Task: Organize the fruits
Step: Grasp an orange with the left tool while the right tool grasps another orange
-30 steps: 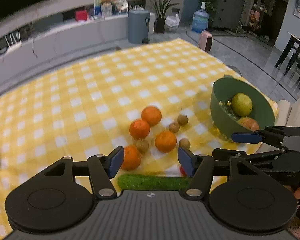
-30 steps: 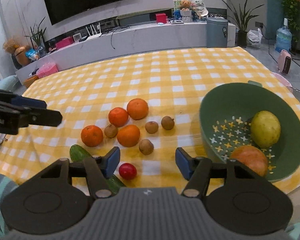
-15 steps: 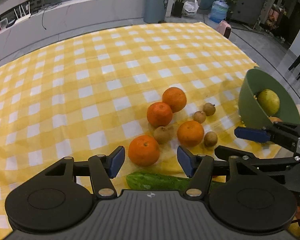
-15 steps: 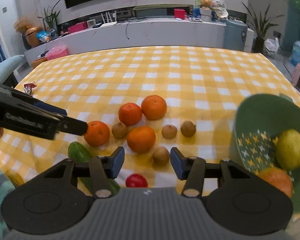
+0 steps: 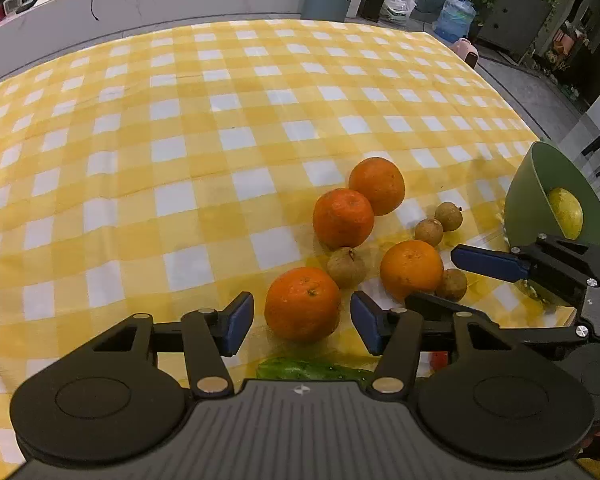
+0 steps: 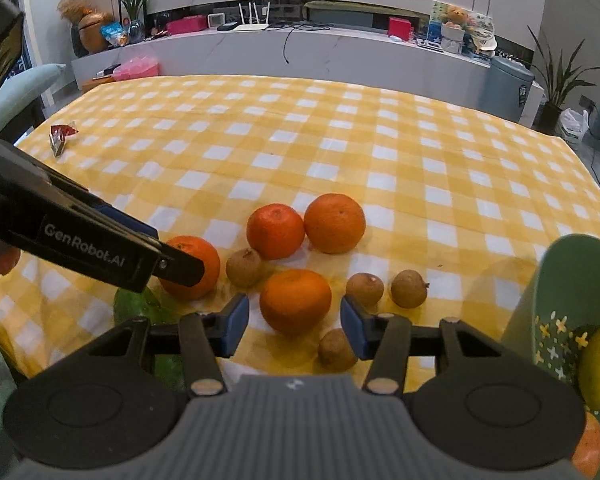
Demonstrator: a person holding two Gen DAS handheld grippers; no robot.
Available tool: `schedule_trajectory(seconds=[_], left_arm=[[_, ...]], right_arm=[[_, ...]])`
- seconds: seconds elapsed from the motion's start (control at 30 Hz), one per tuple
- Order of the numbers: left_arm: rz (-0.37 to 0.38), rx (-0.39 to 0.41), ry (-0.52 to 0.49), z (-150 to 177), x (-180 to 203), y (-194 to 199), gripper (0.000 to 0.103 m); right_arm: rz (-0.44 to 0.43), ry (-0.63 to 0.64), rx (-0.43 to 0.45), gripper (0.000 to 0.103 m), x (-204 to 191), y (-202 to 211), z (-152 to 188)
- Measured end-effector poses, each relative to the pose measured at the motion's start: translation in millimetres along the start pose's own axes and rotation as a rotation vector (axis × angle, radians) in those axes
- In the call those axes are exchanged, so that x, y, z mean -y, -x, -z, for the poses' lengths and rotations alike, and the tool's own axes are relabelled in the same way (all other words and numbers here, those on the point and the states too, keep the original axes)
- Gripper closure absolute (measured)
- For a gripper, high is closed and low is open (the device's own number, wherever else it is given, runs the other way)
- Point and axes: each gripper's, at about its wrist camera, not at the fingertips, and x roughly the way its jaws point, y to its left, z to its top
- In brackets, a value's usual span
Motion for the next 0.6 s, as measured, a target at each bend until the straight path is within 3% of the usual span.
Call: schedule_trajectory(seconds=[0.43, 0.6], left_arm=[[0.008, -0.028, 0.030, -1.7, -1.2, -15.3, 0.043], [-0.008, -0.032, 0.012, -0.5, 5.0, -17.2, 0.050]], right_arm=[[0.001, 0.027, -0.019, 0.058, -3.4, -13.5, -0.6], [0.012, 0.033, -0.018, 0.062, -2.8, -15.2, -1.2]])
